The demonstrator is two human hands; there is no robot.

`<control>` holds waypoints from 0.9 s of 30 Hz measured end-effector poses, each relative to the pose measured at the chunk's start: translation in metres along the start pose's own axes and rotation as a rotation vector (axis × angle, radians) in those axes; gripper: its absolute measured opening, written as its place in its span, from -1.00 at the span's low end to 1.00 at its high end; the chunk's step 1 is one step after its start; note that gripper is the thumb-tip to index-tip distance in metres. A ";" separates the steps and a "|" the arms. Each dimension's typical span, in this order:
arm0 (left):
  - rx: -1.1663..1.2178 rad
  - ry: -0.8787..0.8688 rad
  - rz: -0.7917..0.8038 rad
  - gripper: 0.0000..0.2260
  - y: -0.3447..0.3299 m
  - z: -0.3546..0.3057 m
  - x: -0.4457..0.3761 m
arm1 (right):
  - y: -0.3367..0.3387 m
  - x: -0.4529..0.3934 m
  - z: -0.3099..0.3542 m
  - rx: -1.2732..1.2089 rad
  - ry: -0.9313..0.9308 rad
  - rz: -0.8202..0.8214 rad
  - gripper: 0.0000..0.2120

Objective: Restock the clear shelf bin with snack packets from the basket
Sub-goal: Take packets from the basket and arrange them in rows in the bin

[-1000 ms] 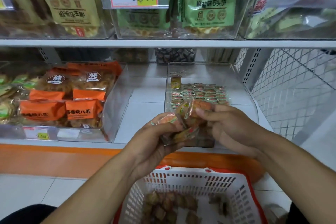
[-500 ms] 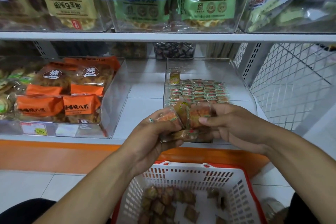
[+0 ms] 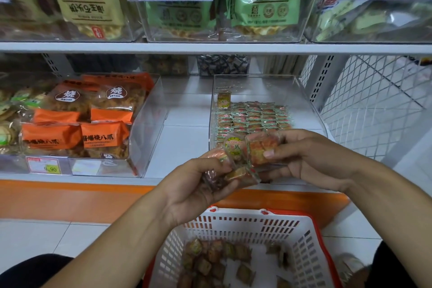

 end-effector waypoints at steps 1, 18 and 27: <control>0.024 -0.006 0.000 -0.58 -0.001 -0.001 0.000 | 0.001 0.000 0.002 -0.014 0.017 -0.003 -0.53; 0.062 -0.212 -0.041 -0.64 -0.002 -0.005 -0.007 | -0.022 0.002 0.009 0.531 0.413 -0.343 -0.54; -0.059 -0.322 -0.055 -0.68 0.002 -0.015 -0.003 | -0.007 -0.007 -0.013 -0.280 0.182 -0.307 -0.61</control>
Point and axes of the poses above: each hand's wrist, its own x-axis away from the middle knuckle, its own y-axis out of the back of the hand, z = x × y, the point moved 9 cm from there along -x, towards the middle knuckle, and after that the axes turned 6 degrees about x, right-handed, at the moved point
